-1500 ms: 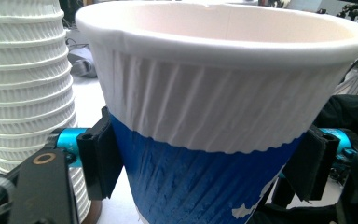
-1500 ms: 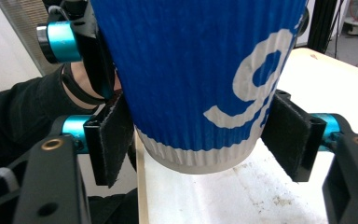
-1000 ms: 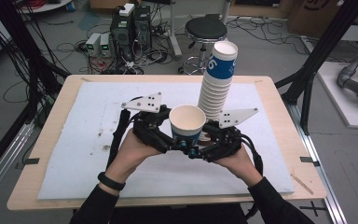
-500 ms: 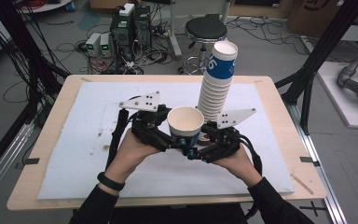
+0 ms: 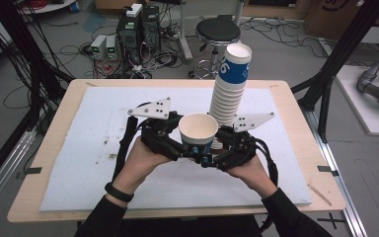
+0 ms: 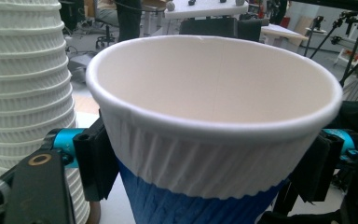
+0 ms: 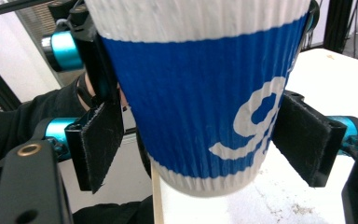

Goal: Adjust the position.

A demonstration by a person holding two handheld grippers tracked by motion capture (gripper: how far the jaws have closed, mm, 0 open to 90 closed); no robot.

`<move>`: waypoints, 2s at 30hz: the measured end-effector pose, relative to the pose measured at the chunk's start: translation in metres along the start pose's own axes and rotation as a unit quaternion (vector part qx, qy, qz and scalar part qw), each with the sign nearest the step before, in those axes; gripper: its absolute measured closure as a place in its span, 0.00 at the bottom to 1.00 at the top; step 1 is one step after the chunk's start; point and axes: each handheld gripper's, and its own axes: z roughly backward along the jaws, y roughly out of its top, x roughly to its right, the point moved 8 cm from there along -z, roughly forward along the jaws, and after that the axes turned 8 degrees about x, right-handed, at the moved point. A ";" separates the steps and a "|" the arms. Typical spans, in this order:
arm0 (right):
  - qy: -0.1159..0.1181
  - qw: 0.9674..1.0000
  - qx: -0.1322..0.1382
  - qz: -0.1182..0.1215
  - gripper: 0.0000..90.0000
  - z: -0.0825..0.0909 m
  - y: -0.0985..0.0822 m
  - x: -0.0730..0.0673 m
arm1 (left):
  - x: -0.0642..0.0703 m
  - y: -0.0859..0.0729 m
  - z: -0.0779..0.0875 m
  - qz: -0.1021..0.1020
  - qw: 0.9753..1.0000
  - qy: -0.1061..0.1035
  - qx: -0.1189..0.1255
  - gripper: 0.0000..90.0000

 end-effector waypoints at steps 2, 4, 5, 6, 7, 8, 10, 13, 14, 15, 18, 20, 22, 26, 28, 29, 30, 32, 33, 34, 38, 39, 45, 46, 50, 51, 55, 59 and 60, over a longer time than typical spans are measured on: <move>-0.004 1.000 0.002 -0.001 0.23 0.000 0.000 0.000 | 0.000 0.000 0.000 -0.001 1.000 -0.001 -0.001 0.26; -0.006 1.000 0.001 -0.001 0.28 -0.001 0.000 0.000 | 0.000 0.000 0.000 0.000 1.000 -0.002 -0.001 0.26; -0.009 1.000 -0.001 0.001 0.29 -0.001 0.000 0.001 | 0.000 0.000 0.000 -0.001 1.000 -0.001 -0.002 0.26; -0.008 1.000 -0.003 0.001 0.29 -0.001 -0.001 0.001 | 0.000 -0.001 0.000 0.000 1.000 -0.001 -0.002 0.25; -0.009 1.000 -0.002 0.002 0.29 -0.001 0.000 0.001 | 0.000 -0.001 0.000 0.000 1.000 -0.002 -0.002 0.25; -0.011 1.000 -0.002 0.008 0.30 -0.001 0.000 0.001 | 0.000 -0.001 0.000 -0.001 1.000 -0.002 -0.003 0.25; -0.011 1.000 -0.004 0.009 0.30 -0.001 -0.001 0.001 | 0.000 -0.001 0.000 0.002 1.000 -0.001 -0.005 0.23; -0.013 1.000 -0.008 0.012 0.30 -0.001 -0.002 0.002 | 0.001 0.001 0.001 0.005 1.000 -0.004 0.005 0.19; -0.012 1.000 -0.012 0.011 0.30 -0.001 -0.002 0.001 | 0.001 0.002 0.002 0.005 1.000 -0.006 0.006 0.18; -0.012 1.000 -0.011 0.013 0.30 -0.001 -0.002 0.001 | 0.001 0.003 0.002 0.006 1.000 -0.008 0.008 0.18; -0.011 1.000 -0.013 0.018 0.30 -0.002 -0.003 0.001 | 0.001 0.004 0.004 0.006 1.000 -0.007 0.011 0.18; -0.012 1.000 -0.017 0.017 0.30 -0.003 -0.004 0.001 | 0.001 0.004 0.004 0.007 1.000 -0.006 0.013 0.18; -0.013 1.000 -0.016 0.019 0.30 -0.003 -0.004 0.001 | 0.000 0.004 0.004 0.009 1.000 -0.005 0.014 0.17; -0.015 1.000 -0.015 0.021 0.30 -0.003 -0.004 0.001 | 0.001 0.004 0.004 0.013 1.000 -0.007 0.016 0.17; -0.013 1.000 -0.015 0.020 0.30 -0.003 -0.004 0.001 | 0.000 0.005 0.005 0.012 1.000 -0.009 0.016 0.17; -0.013 1.000 -0.018 0.020 0.30 -0.003 -0.005 0.001 | 0.000 0.005 0.005 0.014 1.000 -0.010 0.018 0.17; -0.014 0.999 -0.018 0.022 0.30 -0.004 -0.005 0.001 | 0.000 0.005 0.005 0.015 1.000 -0.010 0.018 0.18; -0.015 0.999 -0.016 0.025 0.30 -0.004 -0.005 0.002 | 0.000 0.005 0.005 0.013 1.000 -0.010 0.017 0.18; -0.014 1.000 -0.017 0.023 0.30 -0.004 -0.005 0.001 | 0.000 0.005 0.005 0.013 1.000 -0.010 0.017 0.18; -0.013 0.999 -0.017 0.023 0.30 -0.004 -0.005 0.001 | 0.001 0.005 0.005 0.012 1.000 -0.010 0.017 0.19; -0.014 1.000 -0.018 0.022 0.30 -0.004 -0.005 0.001 | 0.001 0.005 0.006 0.009 1.000 -0.010 0.017 0.21; -0.013 0.999 -0.019 0.024 0.30 -0.004 -0.005 0.001 | 0.001 0.005 0.006 0.008 1.000 -0.010 0.016 0.21; -0.016 0.999 -0.025 0.030 0.23 -0.003 -0.006 0.002 | 0.000 0.006 0.009 0.009 1.000 -0.008 0.016 0.22; -0.016 0.999 -0.028 0.031 0.23 -0.003 -0.007 0.003 | 0.000 0.006 0.009 0.008 1.000 -0.009 0.016 0.22; -0.024 0.999 -0.031 0.031 0.21 -0.001 -0.007 0.005 | -0.001 0.006 0.011 0.007 1.000 -0.007 0.015 0.22; -0.026 0.999 -0.032 0.033 0.21 0.000 -0.007 0.006 | -0.001 0.006 0.012 0.009 1.000 -0.006 0.015 0.22; -0.030 0.998 -0.030 0.039 0.21 0.005 -0.005 0.008 | -0.002 0.006 0.015 0.003 1.000 -0.001 0.009 0.22; -0.038 0.998 -0.024 0.041 0.21 0.014 -0.002 0.012 | -0.003 0.006 0.018 0.003 1.000 0.005 0.007 0.22; -0.040 0.998 -0.022 0.040 0.21 0.017 -0.002 0.013 | -0.003 0.006 0.018 0.001 1.000 0.006 0.004 0.22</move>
